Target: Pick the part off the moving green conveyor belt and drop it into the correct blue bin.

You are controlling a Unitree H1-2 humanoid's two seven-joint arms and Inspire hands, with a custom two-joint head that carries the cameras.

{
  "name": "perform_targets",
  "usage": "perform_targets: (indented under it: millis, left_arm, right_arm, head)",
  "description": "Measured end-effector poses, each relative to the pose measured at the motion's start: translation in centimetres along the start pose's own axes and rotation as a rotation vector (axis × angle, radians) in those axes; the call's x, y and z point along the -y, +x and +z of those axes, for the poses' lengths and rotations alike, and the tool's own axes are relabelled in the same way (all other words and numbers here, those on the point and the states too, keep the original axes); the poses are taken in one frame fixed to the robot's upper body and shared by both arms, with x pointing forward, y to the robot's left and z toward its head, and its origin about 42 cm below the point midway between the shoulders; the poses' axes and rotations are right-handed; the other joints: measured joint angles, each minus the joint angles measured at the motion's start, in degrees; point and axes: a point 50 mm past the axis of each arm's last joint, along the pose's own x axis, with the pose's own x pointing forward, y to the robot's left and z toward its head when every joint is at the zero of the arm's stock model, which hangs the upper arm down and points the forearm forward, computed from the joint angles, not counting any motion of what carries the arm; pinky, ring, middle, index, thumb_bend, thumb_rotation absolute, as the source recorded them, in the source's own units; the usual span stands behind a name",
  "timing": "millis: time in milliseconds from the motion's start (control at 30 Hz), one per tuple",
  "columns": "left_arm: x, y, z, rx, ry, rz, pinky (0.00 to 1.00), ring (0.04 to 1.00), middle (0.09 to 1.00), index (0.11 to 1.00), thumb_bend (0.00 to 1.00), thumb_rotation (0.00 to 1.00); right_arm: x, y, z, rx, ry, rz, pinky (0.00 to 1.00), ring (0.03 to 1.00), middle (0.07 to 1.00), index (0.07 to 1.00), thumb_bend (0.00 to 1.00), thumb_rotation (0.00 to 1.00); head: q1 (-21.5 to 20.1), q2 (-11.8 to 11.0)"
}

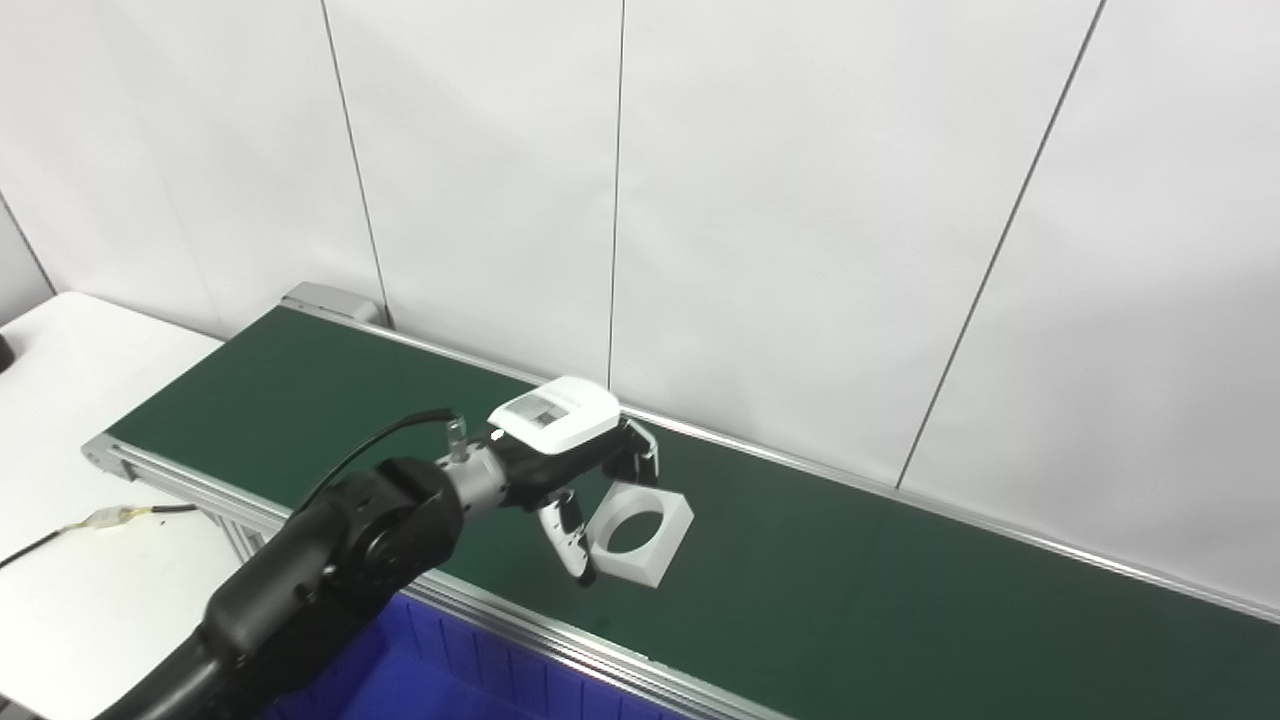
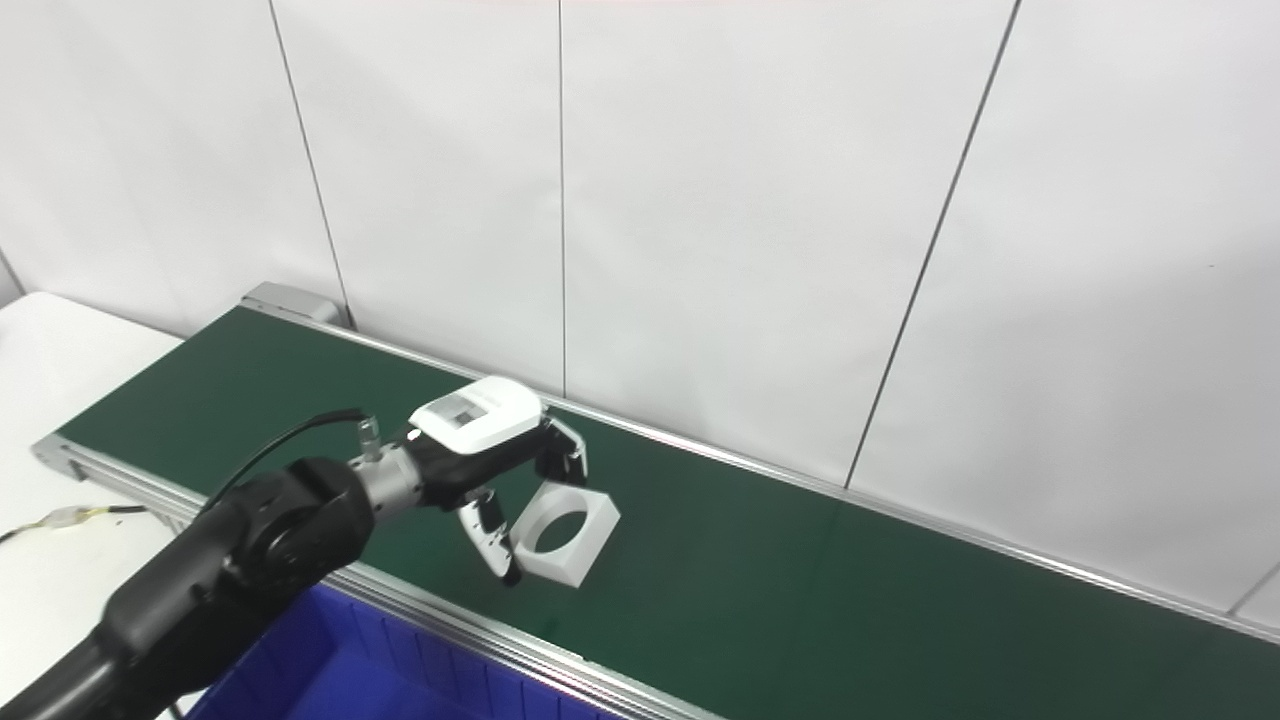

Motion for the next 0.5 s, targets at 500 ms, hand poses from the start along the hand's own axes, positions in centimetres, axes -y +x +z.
perform_targets:
  millis: [500]
  left_arm:
    - [3.0, -5.4, 1.7, 0.039, -0.192, -0.038, 0.78, 0.529, 0.456, 0.519, 0.52, 0.0]
  right_arm:
    - [0.3, -0.4, 0.7, 0.021, -0.013, -0.013, 0.57, 0.681, 0.756, 0.809, 0.48, 0.61]
  head:
    - [-3.8, 3.2]
